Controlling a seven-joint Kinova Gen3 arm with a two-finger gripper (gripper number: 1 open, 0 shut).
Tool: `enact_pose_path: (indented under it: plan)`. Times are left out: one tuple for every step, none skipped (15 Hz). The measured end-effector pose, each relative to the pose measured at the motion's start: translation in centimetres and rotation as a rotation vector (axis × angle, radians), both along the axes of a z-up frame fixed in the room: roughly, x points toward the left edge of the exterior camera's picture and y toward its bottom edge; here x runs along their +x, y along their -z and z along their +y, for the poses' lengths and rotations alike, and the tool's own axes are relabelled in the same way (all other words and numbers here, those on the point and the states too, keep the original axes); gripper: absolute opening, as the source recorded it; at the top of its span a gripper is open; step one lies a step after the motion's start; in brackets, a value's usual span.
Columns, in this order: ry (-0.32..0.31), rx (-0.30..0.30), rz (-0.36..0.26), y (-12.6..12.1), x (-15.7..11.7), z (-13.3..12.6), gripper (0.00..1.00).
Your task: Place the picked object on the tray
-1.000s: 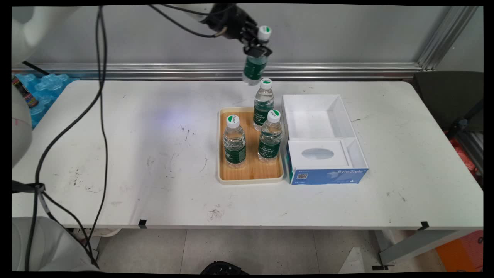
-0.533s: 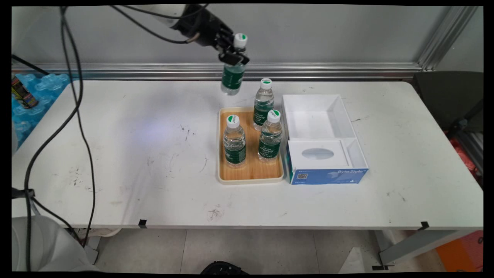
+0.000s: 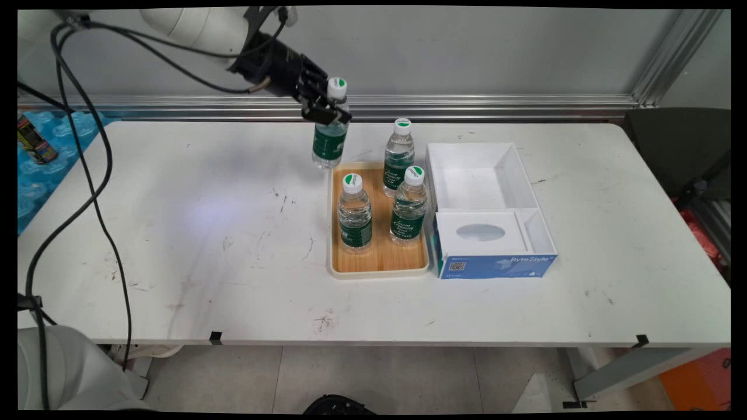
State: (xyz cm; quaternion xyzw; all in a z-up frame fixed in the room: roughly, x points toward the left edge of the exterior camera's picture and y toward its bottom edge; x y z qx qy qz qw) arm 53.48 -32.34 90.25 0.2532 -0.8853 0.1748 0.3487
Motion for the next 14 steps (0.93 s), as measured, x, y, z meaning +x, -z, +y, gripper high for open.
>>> enact_pose_path:
  plan:
    - [0.005, 0.002, 0.004, 0.6, 0.2, 0.0, 0.0]
    - [0.011, 0.003, 0.01, 1.3, 0.2, 0.0, 0.0]
    - [0.017, 0.004, 0.017, 2.0, 0.3, 0.0, 0.0]
    - [0.023, 0.004, 0.024, 2.6, 0.2, -0.1, 0.0]
    - [0.029, 0.004, 0.032, 3.2, 0.2, -0.2, 0.0]
    - [0.033, 0.003, 0.038, 3.6, 0.1, -0.3, 0.0]
    - [0.039, 0.0, 0.043, 4.0, 0.0, -0.4, 0.0]
    - [0.045, -0.005, 0.051, 4.5, -0.2, -0.5, 0.0]
    - [0.051, -0.01, 0.056, 4.8, -0.3, -0.7, 0.0]
    - [0.056, -0.014, 0.061, 5.1, -0.4, -0.8, 0.0]
    - [0.061, -0.018, 0.067, 5.5, -0.5, -1.0, 0.0]
    - [0.066, -0.02, 0.072, 5.9, -0.7, -1.1, 0.0]
    - [0.07, -0.021, 0.076, 6.3, -0.8, -1.2, 0.0]
    - [0.074, -0.022, 0.079, 6.7, -0.9, -1.3, 0.0]
